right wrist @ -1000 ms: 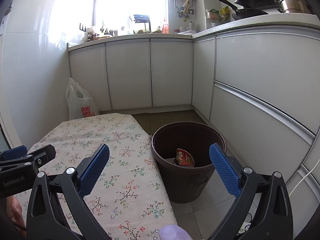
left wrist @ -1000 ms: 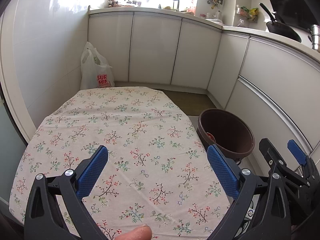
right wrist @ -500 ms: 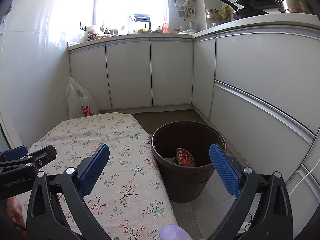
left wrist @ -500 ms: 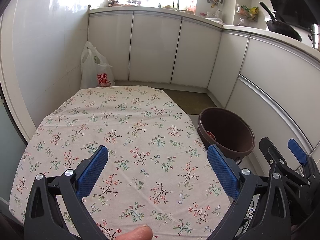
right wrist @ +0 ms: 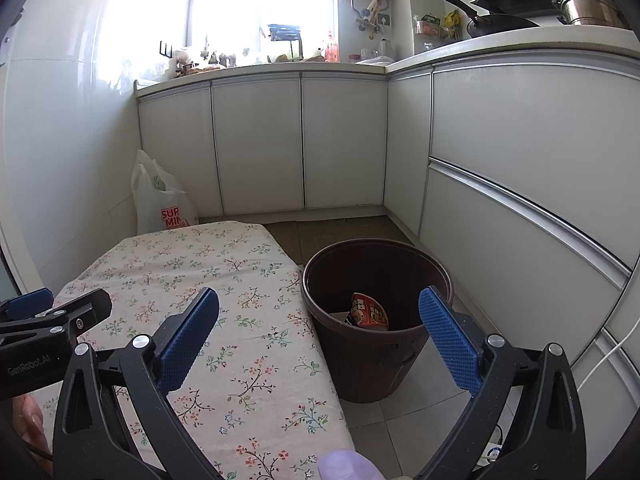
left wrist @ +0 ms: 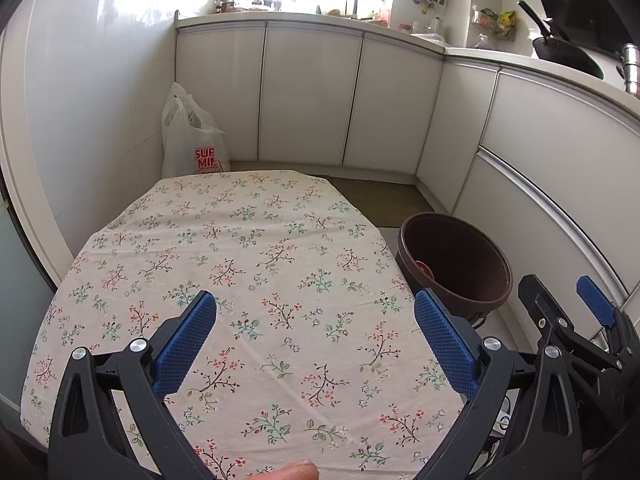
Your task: Collect trash
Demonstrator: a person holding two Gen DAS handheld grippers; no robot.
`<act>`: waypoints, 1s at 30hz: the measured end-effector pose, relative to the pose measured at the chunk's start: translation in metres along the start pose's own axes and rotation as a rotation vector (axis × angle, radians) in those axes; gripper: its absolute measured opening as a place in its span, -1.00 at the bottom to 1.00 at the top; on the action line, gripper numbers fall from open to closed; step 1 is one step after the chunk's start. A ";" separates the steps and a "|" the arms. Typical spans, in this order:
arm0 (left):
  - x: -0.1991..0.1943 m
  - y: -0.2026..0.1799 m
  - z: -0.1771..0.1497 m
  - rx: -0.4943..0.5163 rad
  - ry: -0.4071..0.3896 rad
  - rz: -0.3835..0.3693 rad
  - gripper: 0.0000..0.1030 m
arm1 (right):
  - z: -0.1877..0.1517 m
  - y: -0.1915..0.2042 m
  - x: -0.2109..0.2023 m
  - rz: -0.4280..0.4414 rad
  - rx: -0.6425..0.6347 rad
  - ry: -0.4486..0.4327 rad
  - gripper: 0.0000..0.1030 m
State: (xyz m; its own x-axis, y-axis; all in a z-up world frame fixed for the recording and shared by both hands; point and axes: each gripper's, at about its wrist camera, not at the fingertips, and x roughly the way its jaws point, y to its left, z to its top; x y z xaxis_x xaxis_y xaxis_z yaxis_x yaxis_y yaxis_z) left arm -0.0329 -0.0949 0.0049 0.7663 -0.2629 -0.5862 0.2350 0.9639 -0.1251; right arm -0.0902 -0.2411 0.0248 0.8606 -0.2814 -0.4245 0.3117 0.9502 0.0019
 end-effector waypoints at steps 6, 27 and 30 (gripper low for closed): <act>0.001 0.001 0.000 -0.004 0.005 0.002 0.87 | 0.000 -0.001 0.001 -0.001 -0.001 0.005 0.87; 0.002 -0.006 -0.002 0.046 -0.021 -0.006 0.84 | 0.000 -0.009 0.007 -0.010 0.013 0.045 0.87; 0.003 -0.005 -0.002 0.045 -0.020 -0.005 0.84 | 0.001 -0.010 0.008 -0.012 0.015 0.050 0.87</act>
State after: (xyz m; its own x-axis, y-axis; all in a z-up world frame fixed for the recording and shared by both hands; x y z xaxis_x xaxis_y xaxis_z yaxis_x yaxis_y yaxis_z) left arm -0.0332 -0.1008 0.0024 0.7767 -0.2691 -0.5696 0.2651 0.9598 -0.0919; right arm -0.0859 -0.2526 0.0220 0.8356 -0.2856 -0.4692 0.3284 0.9445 0.0100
